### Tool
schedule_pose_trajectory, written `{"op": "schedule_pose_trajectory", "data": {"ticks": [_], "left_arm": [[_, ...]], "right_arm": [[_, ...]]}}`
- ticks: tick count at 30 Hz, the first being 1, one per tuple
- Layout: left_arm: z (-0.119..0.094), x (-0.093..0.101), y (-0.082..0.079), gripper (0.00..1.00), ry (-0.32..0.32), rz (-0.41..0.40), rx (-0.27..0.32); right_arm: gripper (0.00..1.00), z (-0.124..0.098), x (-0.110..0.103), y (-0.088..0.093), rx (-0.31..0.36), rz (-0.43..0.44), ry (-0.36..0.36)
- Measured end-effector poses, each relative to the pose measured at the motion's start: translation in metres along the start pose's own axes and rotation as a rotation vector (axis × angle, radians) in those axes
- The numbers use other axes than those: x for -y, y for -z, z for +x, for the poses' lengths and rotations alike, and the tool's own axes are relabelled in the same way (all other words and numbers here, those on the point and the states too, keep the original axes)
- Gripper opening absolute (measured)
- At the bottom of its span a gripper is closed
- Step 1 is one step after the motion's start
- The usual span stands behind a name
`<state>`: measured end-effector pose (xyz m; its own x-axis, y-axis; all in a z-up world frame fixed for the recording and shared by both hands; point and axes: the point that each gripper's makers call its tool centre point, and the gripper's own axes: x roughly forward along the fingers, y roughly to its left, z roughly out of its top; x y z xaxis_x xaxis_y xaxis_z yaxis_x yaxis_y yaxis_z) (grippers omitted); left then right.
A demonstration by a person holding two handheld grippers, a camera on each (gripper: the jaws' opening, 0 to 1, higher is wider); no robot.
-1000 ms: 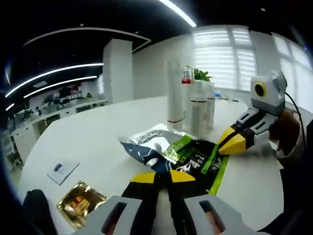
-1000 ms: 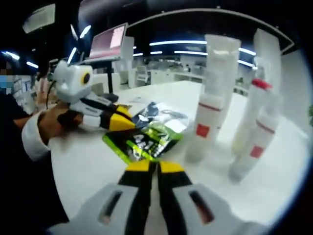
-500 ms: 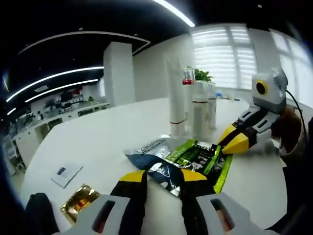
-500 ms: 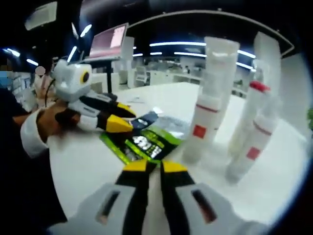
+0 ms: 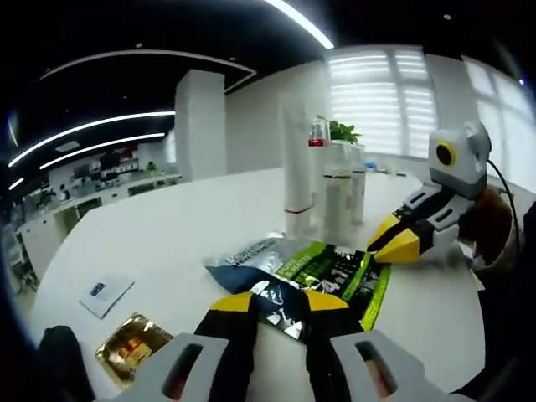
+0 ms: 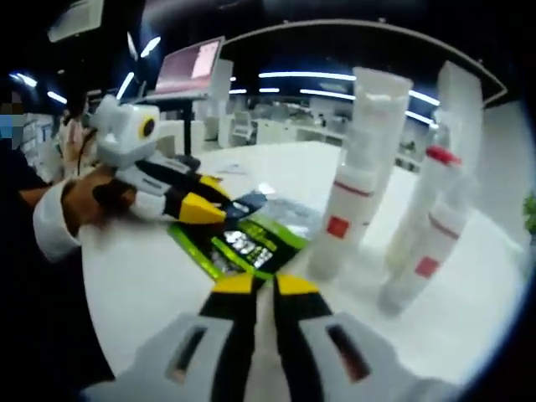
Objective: Arrange the skincare products in the storage area until every visible bottle or jar stands upright without overlapping.
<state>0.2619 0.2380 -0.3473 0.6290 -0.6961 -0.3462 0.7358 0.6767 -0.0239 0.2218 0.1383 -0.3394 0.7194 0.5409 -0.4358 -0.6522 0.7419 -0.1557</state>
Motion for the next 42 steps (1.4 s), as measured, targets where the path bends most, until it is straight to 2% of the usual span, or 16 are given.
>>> {"op": "schedule_pose_trajectory", "data": {"ticks": [7,9,12,17,27,36,37,39,40,42], "left_arm": [[0.0,0.003,0.001,0.14,0.014,-0.009,-0.006],[0.001,0.005,0.002,0.11,0.028,-0.017,-0.008],[0.001,0.005,0.002,0.09,0.033,-0.023,-0.008],[0.002,0.013,0.002,0.0,0.071,-0.033,-0.01],[0.002,0.014,0.002,0.0,0.076,-0.067,-0.01],[0.0,0.017,0.003,0.0,0.065,-0.071,-0.014],[-0.001,0.017,0.002,0.0,0.062,-0.065,-0.009],[-0.004,0.02,-0.01,0.0,0.089,-0.107,0.057],[-0.007,0.02,-0.016,0.0,0.101,-0.131,0.089],[-0.011,0.021,-0.02,0.0,0.098,-0.148,0.114]], "right_arm": [[0.02,-0.005,0.004,-0.008,0.029,-0.032,0.035],[0.0,-0.004,0.002,-0.01,0.035,-0.057,0.023],[0.0,-0.002,-0.003,-0.01,0.035,-0.049,0.004],[0.0,0.003,-0.004,-0.002,0.012,-0.039,-0.01],[0.0,0.004,-0.005,0.005,0.01,0.029,-0.036],[0.0,0.003,-0.006,0.005,0.013,0.022,-0.038],[0.0,0.003,-0.007,0.005,0.006,-0.005,-0.043],[0.0,0.0,-0.009,0.005,-0.013,-0.087,-0.046],[0.0,0.001,-0.006,0.002,-0.009,-0.105,-0.045],[0.0,-0.001,-0.005,-0.003,0.016,-0.102,-0.037]]}}
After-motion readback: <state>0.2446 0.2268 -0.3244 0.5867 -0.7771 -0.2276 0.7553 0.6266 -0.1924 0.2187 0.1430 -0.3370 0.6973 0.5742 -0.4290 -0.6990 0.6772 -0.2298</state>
